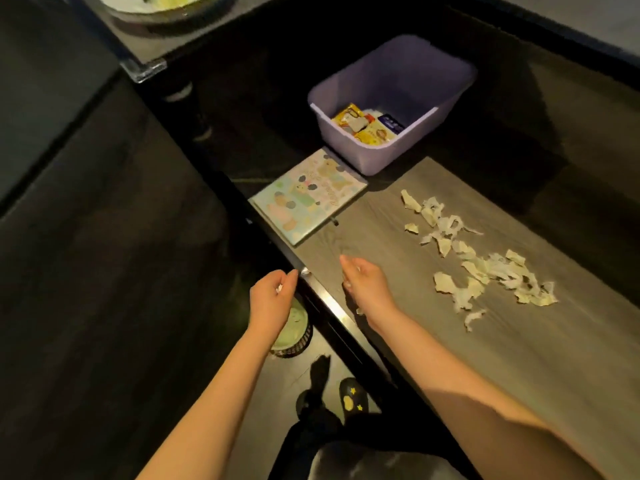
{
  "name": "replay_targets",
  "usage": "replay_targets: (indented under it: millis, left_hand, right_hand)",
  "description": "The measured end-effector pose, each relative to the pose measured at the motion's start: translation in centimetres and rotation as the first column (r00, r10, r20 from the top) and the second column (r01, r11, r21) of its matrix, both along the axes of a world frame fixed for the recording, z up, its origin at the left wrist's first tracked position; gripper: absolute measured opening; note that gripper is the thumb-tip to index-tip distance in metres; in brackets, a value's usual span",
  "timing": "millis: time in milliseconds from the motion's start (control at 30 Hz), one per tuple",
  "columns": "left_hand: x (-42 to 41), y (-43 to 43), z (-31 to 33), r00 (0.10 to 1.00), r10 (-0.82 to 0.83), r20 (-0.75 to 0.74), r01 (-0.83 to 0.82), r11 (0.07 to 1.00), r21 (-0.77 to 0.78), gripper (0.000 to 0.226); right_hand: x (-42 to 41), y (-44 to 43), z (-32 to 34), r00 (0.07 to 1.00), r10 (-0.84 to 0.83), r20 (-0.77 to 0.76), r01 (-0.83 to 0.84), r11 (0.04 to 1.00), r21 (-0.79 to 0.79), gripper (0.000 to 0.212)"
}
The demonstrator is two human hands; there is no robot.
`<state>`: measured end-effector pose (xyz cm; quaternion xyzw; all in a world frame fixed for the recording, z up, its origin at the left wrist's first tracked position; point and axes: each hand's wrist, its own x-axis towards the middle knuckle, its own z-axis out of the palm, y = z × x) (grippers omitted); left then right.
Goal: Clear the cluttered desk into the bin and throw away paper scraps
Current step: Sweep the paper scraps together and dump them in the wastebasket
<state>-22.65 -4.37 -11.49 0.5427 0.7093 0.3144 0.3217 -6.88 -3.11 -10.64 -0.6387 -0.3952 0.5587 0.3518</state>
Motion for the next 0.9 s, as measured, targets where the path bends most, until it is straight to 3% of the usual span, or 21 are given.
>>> replay_targets:
  millis: [200,433,600,733,800,900]
  left_hand:
    - [-7.9,-2.3,-3.1,0.98,0.194,-0.05,-0.197,0.979,-0.056,0.048]
    - [-13.7,-3.8,-11.6,0.956,0.29,-0.035,-0.291,0.935,-0.205,0.043]
    - [-15.5,-3.6,-19.2,0.962,0.24,-0.132,-0.269,0.918,-0.292,0.042]
    - [-16.2,-2.8,-26.1,0.976,0.067,-0.207,-0.147,0.903,-0.402,0.038]
    - [-16.5,-2.4,-29.3,0.978,0.012,-0.208,-0.1,0.904,-0.416,0.042]
    - [-17.1,-1.9,-33.6,0.983,0.074,-0.171,-0.143,0.888,-0.438,0.042]
  right_hand:
    - [-8.9,0.5,-3.4,0.961,0.275,0.027,-0.274,0.96,-0.054,0.042]
    - [-14.8,1.3,-12.0,0.909,0.405,0.093,-0.385,0.905,-0.182,0.036]
    - [-16.1,2.1,-20.7,0.897,0.407,0.173,-0.35,0.892,-0.285,0.033]
    - [-16.1,2.8,-28.6,0.8,0.511,0.316,-0.401,0.846,-0.351,0.021]
    - [-16.0,3.1,-32.2,0.743,0.543,0.391,-0.401,0.829,-0.389,0.029]
    - [-15.8,3.5,-37.1,0.687,0.573,0.447,-0.42,0.815,-0.399,0.027]
